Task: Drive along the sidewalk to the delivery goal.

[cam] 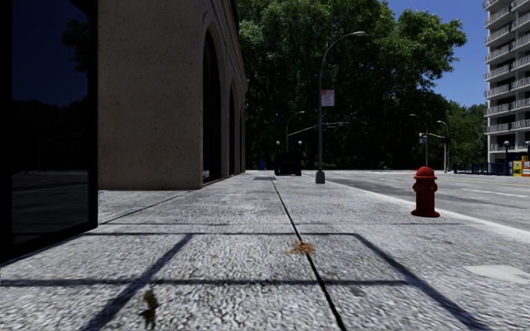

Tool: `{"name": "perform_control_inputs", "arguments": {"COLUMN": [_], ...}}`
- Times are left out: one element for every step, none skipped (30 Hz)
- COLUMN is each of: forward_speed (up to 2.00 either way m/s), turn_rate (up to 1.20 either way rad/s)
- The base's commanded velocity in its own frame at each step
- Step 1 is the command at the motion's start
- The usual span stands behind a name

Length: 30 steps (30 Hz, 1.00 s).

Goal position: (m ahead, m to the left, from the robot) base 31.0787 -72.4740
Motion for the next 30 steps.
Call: {"name": "perform_control_inputs", "arguments": {"forward_speed": [2.00,2.00,2.00,2.00,2.00,2.00,2.00,2.00,2.00,2.00,2.00,2.00,2.00,2.00,2.00,2.00,2.00,2.00,2.00,2.00,2.00,2.00,2.00,2.00,2.00,2.00,2.00,2.00,2.00,2.00], "turn_rate": [0.00,0.00,0.00,0.00,0.00,0.00,0.00,0.00,0.00,0.00,0.00,0.00,0.00,0.00,0.00,0.00,0.00,0.00,0.00,0.00,0.00,0.00,0.00,0.00,0.00,0.00,0.00,0.00,0.00,0.00]}}
